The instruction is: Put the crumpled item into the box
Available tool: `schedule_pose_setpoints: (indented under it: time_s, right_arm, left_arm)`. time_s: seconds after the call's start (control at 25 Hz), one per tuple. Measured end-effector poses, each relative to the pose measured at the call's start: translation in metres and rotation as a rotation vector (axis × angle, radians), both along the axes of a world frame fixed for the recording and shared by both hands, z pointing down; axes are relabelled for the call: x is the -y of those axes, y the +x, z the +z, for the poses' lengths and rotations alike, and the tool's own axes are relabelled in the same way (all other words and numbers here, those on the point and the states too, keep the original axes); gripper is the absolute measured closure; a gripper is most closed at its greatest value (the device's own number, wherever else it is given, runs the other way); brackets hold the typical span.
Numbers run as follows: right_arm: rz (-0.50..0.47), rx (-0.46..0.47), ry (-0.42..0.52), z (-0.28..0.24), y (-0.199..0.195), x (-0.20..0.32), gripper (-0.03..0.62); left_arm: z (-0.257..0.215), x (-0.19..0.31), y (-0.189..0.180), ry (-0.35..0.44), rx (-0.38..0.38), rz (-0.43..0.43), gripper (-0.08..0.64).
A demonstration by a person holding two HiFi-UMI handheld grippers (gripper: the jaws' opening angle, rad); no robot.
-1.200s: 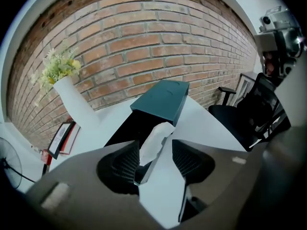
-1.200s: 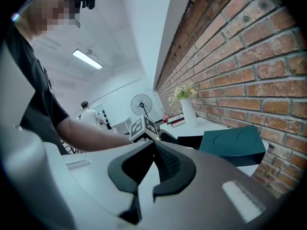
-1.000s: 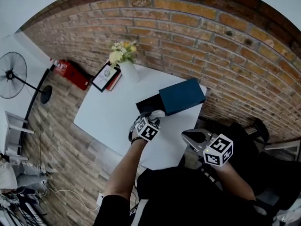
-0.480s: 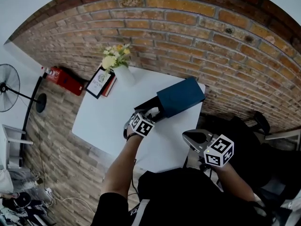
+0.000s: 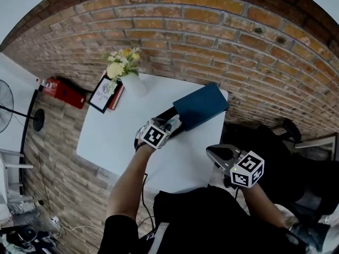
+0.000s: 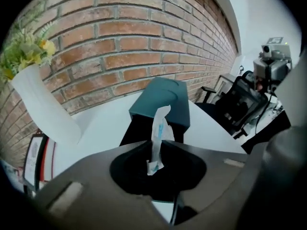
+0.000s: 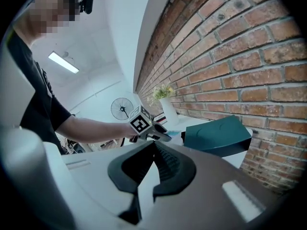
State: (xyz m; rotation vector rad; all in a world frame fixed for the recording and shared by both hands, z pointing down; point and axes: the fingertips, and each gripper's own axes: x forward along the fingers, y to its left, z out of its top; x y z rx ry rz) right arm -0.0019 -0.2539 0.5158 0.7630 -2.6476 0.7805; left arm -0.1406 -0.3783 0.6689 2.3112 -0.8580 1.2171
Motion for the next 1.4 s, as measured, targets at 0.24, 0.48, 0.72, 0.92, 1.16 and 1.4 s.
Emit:
schedule_pose_setpoints:
  time_s: [0.24,0.48,0.72,0.92,1.16,1.4]
  right_arm:
    - [-0.008,0.01,0.008,0.001,-0.008,0.001,0.592]
    - [0.005,0.003,0.007,-0.001,-0.002,-0.004,0.592]
    - [0.055,-0.024,-0.005,0.004,0.019,-0.008,0.592]
    - [0.078,-0.024,-0.004,0.002,0.027,-0.011,0.592]
    - [0.074,-0.014,0.0,0.0,0.031,-0.014,0.592]
    - [0.026,0.015,0.013,-0.004,0.027,-0.016,0.592]
  left_arm:
    - [-0.002,-0.021,0.008,-0.146,-0.074,0.069,0.497]
    - [0.031,-0.008,-0.013,-0.101,0.097,0.05,0.485]
    - [0.052,0.011,-0.025,-0.036,0.197,0.013,0.381]
    - [0.055,0.021,-0.03,0.061,0.271,-0.001,0.324]
    - [0.04,0.015,-0.025,0.109,0.23,-0.038,0.305]
    - [0.012,0.002,-0.03,0.14,0.177,-0.106,0.307]
